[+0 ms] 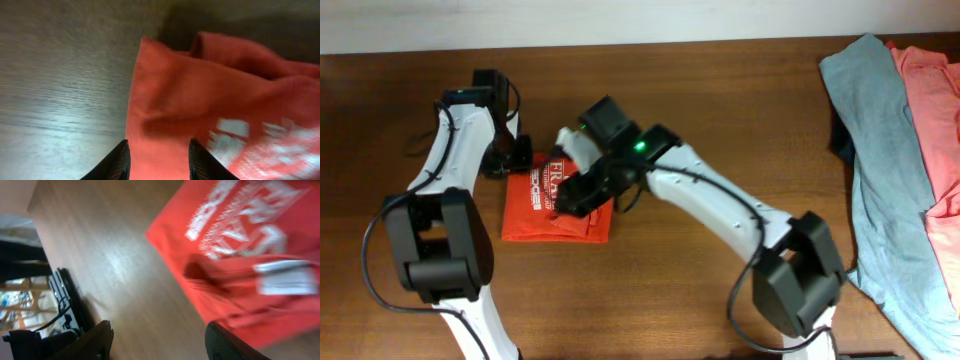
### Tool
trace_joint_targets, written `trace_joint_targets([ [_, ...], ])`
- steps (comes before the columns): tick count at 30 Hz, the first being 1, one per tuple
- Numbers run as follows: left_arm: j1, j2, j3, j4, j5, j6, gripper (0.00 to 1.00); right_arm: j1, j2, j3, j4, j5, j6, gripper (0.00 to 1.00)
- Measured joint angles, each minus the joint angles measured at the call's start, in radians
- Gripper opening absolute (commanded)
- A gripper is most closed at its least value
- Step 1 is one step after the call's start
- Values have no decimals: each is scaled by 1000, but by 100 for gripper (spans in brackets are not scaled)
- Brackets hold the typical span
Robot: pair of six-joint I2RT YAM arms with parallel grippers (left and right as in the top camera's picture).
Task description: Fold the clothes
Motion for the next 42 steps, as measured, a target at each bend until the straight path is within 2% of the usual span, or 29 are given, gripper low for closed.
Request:
trace_joint_targets([
  [9,5,62,-23,24,0,0,38,79,126,0,67,4,27,65],
  [23,5,62,-23,24,0,0,39,86,211,0,180,41,47,66],
  [26,5,62,-23,23,0,0,39,86,225,0,153,108,72,65],
  [35,4,62,-23,16,4,0,39,65,226,17,-114,417,199,65],
  [42,5,63,-23,16,5,0,39,-25,226,14,-182,507,221,65],
])
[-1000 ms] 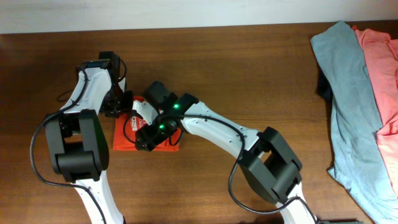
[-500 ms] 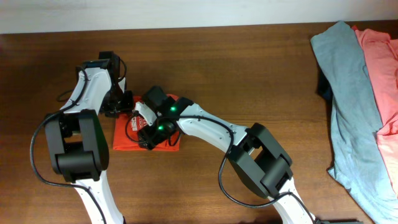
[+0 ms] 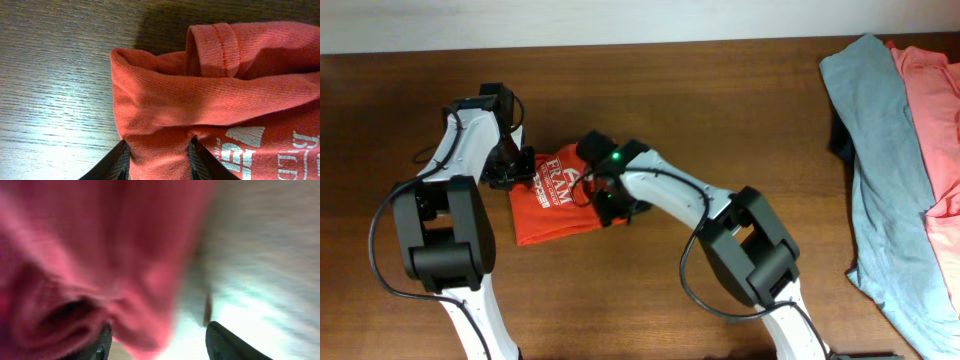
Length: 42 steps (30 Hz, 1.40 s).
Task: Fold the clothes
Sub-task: 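Hold the bundle with both grippers and tuck its edges square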
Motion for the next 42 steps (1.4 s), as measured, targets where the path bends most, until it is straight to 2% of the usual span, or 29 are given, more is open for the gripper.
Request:
trace_joint_targets([
  [9,0,0,0,0,0,3,39,-55,-54,0,1,22,-8,65],
  [16,0,0,0,0,0,3,39,-36,-100,43,-8,-137,-109,66],
  [21,0,0,0,0,0,3,39,7,-103,52,45,-200,-151,66],
  [23,0,0,0,0,0,3,39,28,-103,53,56,-198,-156,65],
  [27,0,0,0,0,0,3,39,68,-102,53,67,-171,-170,50],
  [42,0,0,0,0,0,3,39,108,-63,53,127,-144,-182,50],
])
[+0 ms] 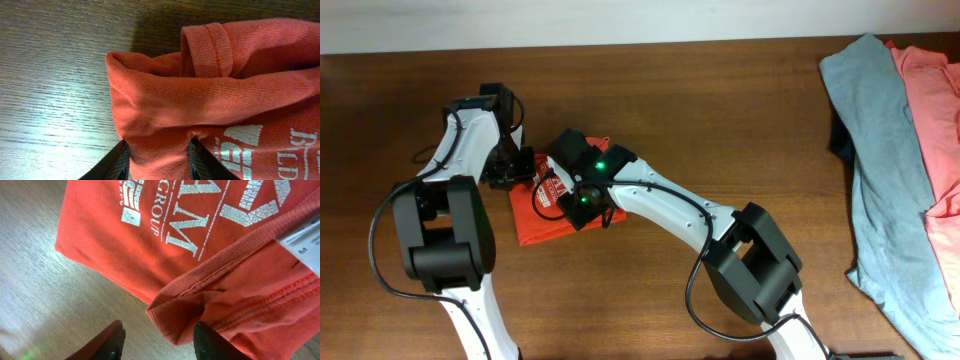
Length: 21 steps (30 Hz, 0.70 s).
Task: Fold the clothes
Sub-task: 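Hold the bundle with both grippers and tuck its edges square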
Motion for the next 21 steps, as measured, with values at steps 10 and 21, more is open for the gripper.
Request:
trace_joint_targets([
  [10,0,0,0,0,0,0,39,0,16,0,0,24,-92,51],
  [21,0,0,0,0,0,0,39,8,20,0,-22,78,-322,54],
])
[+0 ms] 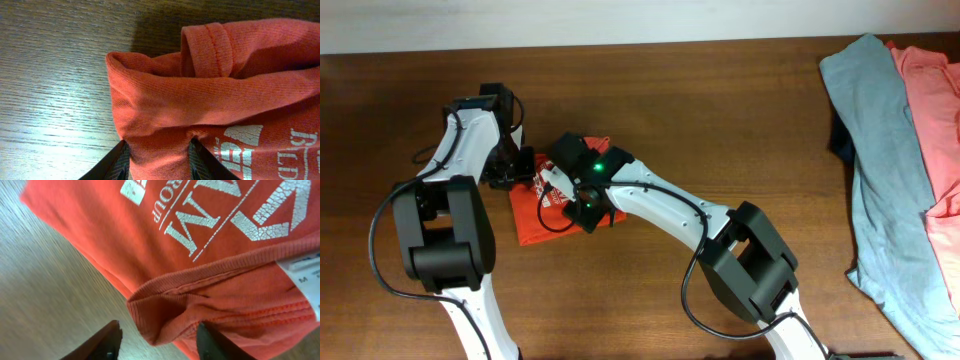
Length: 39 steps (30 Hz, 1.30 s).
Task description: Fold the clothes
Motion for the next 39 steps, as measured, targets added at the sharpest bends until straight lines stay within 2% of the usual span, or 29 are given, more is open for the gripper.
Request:
trace_joint_targets([
  [5,0,0,0,0,0,0,39,24,1,0,-12,56,-62,53],
  [10,0,0,0,0,0,0,39,58,1,0,17,96,-96,38],
  [12,0,0,0,0,0,0,39,67,1,0,25,111,-97,35],
  [21,0,0,0,0,0,0,39,71,1,0,33,158,-112,49],
  [30,0,0,0,0,0,0,39,79,1,0,46,182,-238,57],
  [39,0,0,0,0,0,0,39,87,1,0,59,180,-320,56],
])
